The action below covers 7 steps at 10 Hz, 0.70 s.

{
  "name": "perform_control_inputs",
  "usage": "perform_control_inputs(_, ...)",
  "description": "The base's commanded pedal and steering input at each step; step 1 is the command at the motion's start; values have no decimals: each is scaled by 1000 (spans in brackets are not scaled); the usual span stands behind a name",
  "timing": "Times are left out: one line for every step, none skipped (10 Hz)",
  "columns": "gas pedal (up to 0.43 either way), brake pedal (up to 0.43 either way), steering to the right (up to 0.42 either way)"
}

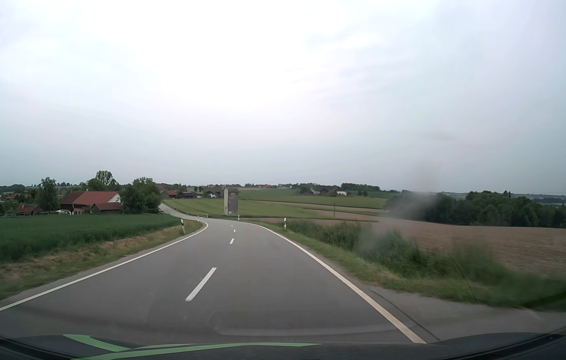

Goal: Follow the waypoints while adhering to traffic rules and regulations

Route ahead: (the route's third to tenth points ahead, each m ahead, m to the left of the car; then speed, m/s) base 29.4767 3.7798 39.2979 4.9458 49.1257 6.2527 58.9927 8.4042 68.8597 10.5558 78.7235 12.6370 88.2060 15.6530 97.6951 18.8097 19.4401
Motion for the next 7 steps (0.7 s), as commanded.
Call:
perform_control_inputs(0, 0, -24)
perform_control_inputs(0, 0, -26)
perform_control_inputs(0, 0, -26)
perform_control_inputs(0, 0, -26)
perform_control_inputs(0, 0, -26)
perform_control_inputs(0, 0, -26)
perform_control_inputs(0, 0, -25)
